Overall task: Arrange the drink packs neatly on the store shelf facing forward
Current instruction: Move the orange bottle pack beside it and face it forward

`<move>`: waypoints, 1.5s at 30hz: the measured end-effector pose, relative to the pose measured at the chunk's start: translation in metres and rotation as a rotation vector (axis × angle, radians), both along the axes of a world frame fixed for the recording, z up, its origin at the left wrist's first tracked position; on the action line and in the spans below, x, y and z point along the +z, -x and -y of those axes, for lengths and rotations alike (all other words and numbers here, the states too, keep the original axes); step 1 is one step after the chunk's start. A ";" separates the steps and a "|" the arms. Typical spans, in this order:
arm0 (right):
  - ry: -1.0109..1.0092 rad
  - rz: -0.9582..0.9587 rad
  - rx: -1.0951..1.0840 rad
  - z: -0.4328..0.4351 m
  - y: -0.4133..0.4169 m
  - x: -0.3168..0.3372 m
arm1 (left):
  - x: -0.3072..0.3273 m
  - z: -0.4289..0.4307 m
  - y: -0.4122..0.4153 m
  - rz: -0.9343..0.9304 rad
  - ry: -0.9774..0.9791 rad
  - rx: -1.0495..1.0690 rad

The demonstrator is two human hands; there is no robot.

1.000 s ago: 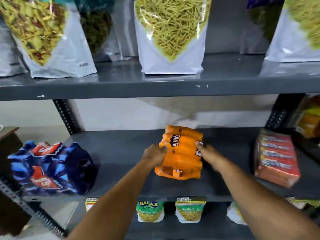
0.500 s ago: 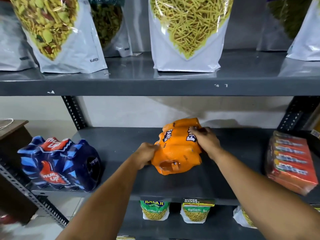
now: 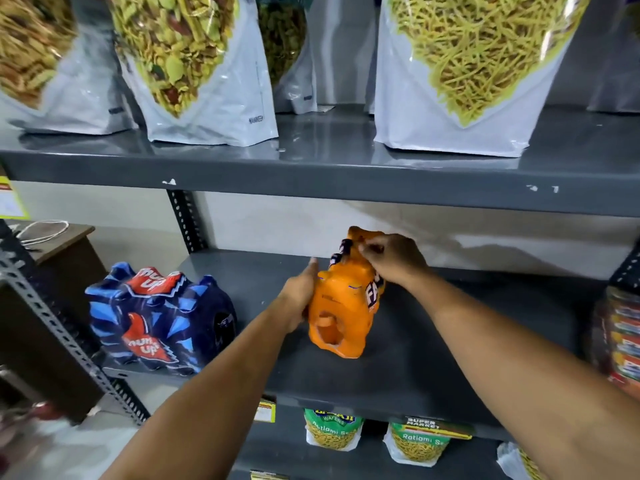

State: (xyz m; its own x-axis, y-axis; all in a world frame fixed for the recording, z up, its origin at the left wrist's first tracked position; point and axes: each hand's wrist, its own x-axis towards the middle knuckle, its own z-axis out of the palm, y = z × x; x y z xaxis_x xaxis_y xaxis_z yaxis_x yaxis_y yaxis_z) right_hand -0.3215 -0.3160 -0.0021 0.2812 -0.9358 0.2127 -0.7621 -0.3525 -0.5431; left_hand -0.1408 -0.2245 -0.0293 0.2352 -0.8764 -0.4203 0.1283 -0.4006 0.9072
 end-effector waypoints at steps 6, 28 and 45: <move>-0.132 0.052 -0.037 0.035 -0.006 0.010 | 0.010 -0.023 0.015 0.165 0.154 -0.011; -0.312 0.824 -0.057 -0.068 0.082 -0.066 | -0.048 -0.032 0.031 -0.137 0.054 0.123; -0.339 0.936 -0.076 -0.115 0.096 -0.071 | -0.057 -0.075 0.047 -0.098 0.053 0.145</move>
State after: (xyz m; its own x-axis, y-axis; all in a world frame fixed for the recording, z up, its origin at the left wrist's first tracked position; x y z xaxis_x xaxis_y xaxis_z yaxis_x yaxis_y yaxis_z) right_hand -0.4180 -0.2013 -0.0731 0.0733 -0.9967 0.0359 0.0101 -0.0353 -0.9993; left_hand -0.1883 -0.1496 -0.0864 0.3208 -0.8578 -0.4015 0.2706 -0.3232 0.9068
